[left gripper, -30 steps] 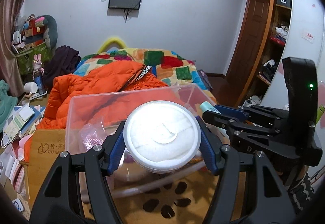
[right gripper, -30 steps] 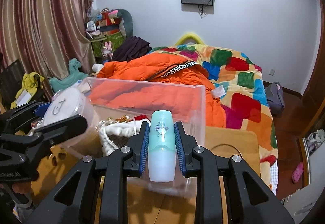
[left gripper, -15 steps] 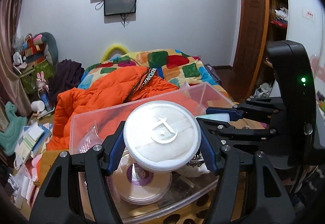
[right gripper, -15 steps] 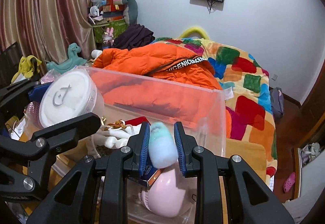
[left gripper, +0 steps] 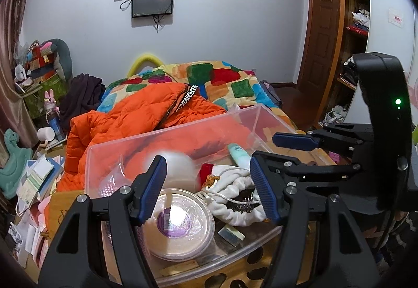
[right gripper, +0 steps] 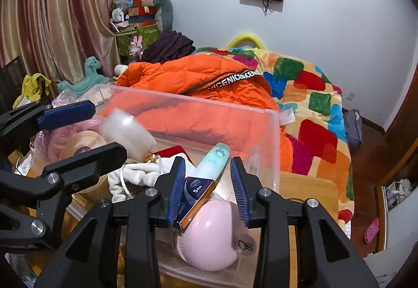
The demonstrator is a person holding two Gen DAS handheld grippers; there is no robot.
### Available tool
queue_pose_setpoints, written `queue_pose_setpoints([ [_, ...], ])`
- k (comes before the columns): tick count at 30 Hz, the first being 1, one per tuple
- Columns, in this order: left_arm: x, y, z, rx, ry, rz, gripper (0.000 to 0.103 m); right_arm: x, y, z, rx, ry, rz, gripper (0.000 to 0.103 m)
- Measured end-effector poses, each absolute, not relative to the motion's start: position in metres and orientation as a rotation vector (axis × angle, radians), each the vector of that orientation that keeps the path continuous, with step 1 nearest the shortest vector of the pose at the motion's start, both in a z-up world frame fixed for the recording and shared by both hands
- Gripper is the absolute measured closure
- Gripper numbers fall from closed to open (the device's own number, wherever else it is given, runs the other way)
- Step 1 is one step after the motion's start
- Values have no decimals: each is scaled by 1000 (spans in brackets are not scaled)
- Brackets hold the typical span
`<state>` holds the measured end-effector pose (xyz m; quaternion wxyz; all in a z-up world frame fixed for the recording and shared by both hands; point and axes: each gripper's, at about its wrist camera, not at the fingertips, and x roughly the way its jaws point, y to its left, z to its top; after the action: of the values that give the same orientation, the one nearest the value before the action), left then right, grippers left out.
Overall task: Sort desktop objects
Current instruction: 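Lower the bottle into the box with the right tool while the left lowers the white tub and opens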
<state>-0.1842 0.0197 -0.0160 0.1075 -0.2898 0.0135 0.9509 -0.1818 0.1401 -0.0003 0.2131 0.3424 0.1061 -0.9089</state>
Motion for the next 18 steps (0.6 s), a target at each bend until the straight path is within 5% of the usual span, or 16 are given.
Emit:
queue_pose_setpoints([
  [12, -166, 21, -6, -817, 44, 2822, 30, -165, 149, 13, 925, 271, -2545, 69],
  [18, -150, 20, 3, -771, 50, 2861, 19, -149, 158, 22, 887, 242, -2567, 48],
])
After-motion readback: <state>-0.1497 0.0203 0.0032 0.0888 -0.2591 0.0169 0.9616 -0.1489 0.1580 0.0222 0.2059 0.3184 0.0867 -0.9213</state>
